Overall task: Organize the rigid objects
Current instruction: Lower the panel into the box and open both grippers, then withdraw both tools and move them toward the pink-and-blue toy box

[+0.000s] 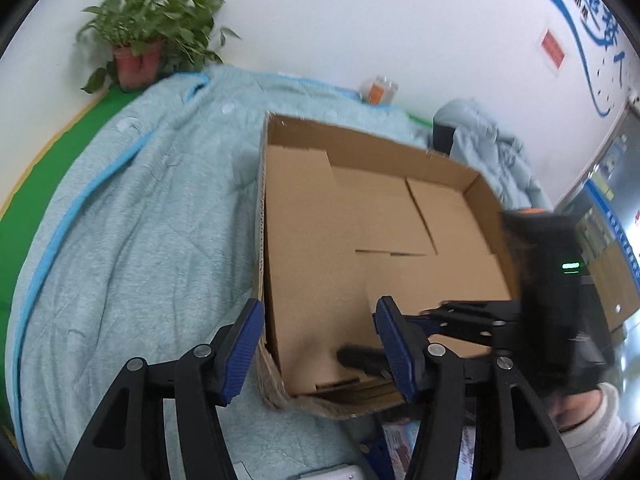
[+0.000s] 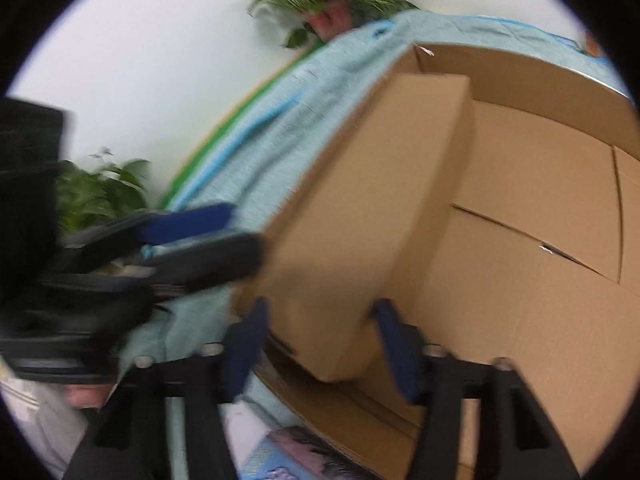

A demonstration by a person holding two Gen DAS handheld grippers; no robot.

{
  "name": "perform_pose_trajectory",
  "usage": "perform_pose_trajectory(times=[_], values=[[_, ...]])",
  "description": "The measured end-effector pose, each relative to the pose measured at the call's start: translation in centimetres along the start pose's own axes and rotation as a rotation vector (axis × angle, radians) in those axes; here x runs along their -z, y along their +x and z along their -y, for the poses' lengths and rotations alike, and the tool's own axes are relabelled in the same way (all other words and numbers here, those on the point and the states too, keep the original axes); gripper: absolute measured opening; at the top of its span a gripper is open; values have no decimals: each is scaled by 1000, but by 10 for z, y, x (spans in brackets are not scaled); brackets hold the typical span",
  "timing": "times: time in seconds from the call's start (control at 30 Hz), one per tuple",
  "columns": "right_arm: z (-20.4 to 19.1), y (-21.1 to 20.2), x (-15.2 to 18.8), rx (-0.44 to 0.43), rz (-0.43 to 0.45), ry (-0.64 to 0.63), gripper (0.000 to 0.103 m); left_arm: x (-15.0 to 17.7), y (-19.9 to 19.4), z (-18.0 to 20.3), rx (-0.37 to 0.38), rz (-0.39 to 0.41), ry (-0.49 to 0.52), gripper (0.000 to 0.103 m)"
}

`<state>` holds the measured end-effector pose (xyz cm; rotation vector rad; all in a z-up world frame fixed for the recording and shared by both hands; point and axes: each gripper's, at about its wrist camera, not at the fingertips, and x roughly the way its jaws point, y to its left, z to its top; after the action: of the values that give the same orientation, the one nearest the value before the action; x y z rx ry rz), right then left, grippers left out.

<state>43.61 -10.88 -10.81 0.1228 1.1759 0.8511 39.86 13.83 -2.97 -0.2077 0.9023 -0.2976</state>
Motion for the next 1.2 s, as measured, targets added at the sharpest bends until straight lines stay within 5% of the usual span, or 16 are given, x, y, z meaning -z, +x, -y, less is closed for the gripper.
perform_pose_trajectory(times=[0.2,0.27,0.33,0.37,0.47,0.63,0.7,0.77,0.8,0.9,0.93,0.97,1.0,1.03,1.1,1.2], values=[[-3,-1,7,38,8,5,42,19,-35,7,-33,120,-1,59],[-9,-16,16,97,49,8,49,26,-53,17,-78,200,27,84],[-21,-43,33,204,138,-18,77,37,-75,27,-149,323,34,102],[-27,-60,45,277,206,-29,84,43,-85,33,-175,377,38,103],[-42,-95,75,426,335,-25,84,64,-104,52,-218,436,65,103],[-43,-130,124,508,394,59,85,101,-111,84,-226,405,110,102],[-44,-140,141,522,402,52,84,118,-111,98,-200,374,133,90],[-46,-149,156,545,422,59,83,131,-110,111,-163,349,158,34],[-44,-155,164,553,431,66,75,135,-108,117,-146,321,163,21],[-45,-163,180,594,436,81,32,152,-113,133,-120,331,156,14],[-44,-163,185,596,432,83,32,156,-116,138,-131,351,162,25],[-44,-166,190,585,434,80,32,160,-120,142,-148,367,168,66],[-44,-169,194,575,444,72,35,164,-123,145,-163,382,166,96],[-45,-173,200,574,463,61,41,169,-129,147,-177,426,148,100],[-47,-175,207,576,487,52,98,178,-134,151,-171,456,121,102],[-49,-183,221,554,543,56,103,184,-135,153,-175,426,94,102]])
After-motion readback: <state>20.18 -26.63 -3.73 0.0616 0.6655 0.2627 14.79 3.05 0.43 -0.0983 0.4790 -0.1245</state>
